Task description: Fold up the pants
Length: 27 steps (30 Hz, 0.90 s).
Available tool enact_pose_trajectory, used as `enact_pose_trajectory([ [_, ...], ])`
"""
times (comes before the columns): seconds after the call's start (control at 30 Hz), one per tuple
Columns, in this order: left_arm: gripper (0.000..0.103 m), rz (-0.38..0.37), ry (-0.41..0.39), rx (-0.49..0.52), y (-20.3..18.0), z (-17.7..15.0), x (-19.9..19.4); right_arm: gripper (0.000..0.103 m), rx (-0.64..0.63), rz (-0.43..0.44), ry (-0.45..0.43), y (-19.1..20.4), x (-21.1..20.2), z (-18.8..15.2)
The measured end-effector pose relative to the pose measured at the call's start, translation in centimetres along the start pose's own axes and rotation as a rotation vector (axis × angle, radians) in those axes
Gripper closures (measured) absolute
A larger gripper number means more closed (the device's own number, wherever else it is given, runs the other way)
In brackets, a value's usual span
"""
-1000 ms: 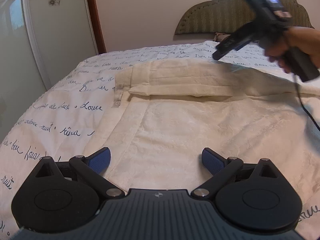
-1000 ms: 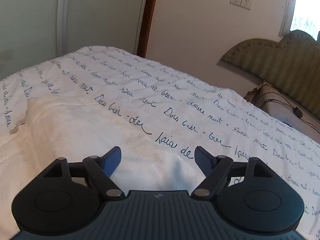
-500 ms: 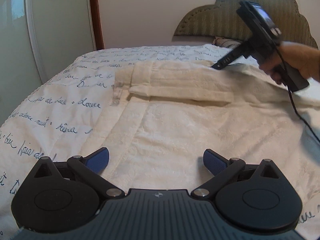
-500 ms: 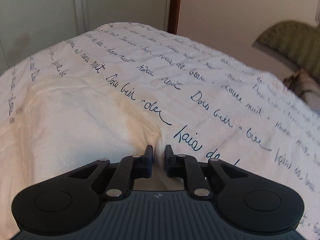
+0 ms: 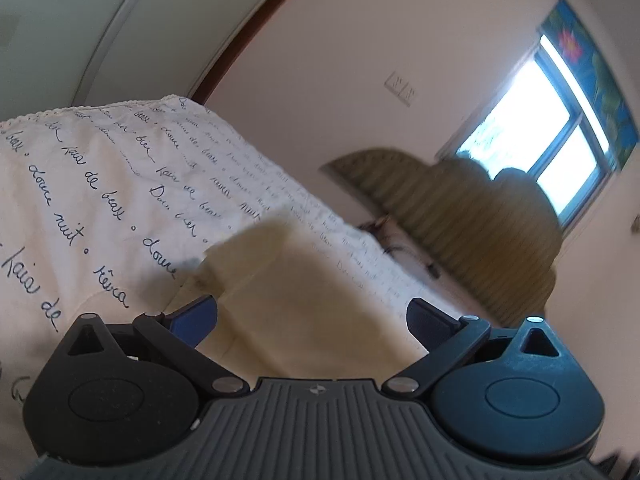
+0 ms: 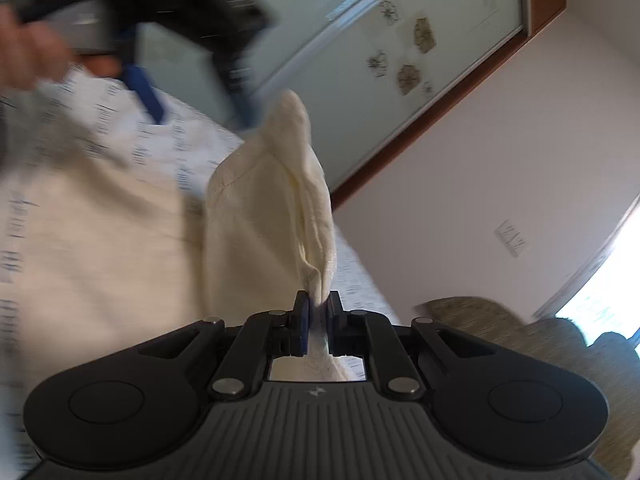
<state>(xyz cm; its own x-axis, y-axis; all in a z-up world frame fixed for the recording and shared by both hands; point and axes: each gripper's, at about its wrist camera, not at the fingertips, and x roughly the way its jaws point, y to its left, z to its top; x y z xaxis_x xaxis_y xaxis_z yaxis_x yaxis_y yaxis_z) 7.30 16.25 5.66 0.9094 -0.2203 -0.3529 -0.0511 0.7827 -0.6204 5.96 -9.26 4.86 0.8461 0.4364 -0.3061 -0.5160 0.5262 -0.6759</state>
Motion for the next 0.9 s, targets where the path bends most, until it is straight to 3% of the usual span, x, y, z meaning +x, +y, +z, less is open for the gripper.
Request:
enact_pose_trajectory([
  [0.1,0.002,0.040,0.051,-0.039,0.3,-0.5,1.3,0.094,-0.008,0.035,0.012,2.4,-0.9,-0.5],
  [0.17,0.009,0.092,0.153,-0.068,1.3,-1.0,3.3,0.094,0.037,0.052,0.021,3.2,-0.8,-0.8],
  [0.27,0.043,0.113,0.226,-0.193,3.6,-1.9,4.8,0.094,0.093,0.047,0.022,3.4,-0.6,-1.1],
  [0.33,0.093,0.128,0.239,-0.200,4.3,-2.1,5.1,0.094,0.105,0.057,0.033,3.7,-0.7,-1.1],
  [0.37,0.097,0.123,0.242,-0.200,4.6,-1.9,5.2,0.094,0.102,0.067,0.038,4.1,-0.8,-1.2],
  [0.5,0.098,0.165,0.147,-0.066,3.6,-1.5,3.9,0.094,0.108,0.114,0.041,4.8,-1.5,-0.9],
  [0.6,0.098,0.202,0.156,0.036,2.8,-1.8,3.9,0.093,0.099,0.143,0.066,5.8,-1.5,-0.9],
  [0.7,0.098,0.235,0.168,0.123,2.6,-2.6,3.6,0.075,-0.041,0.047,0.087,6.4,-2.9,-2.3],
  [0.77,0.097,0.252,0.166,0.182,2.4,-3.1,3.3,0.053,-0.070,0.017,0.146,4.5,-4.0,-3.9],
  [0.83,0.097,0.262,0.169,0.219,2.4,-3.4,3.2,0.047,-0.132,-0.012,0.236,2.1,-4.3,-6.0],
  [0.9,0.097,0.288,0.151,0.250,2.2,-3.6,3.1,0.047,-0.254,-0.035,0.363,-0.1,-3.6,-8.5],
])
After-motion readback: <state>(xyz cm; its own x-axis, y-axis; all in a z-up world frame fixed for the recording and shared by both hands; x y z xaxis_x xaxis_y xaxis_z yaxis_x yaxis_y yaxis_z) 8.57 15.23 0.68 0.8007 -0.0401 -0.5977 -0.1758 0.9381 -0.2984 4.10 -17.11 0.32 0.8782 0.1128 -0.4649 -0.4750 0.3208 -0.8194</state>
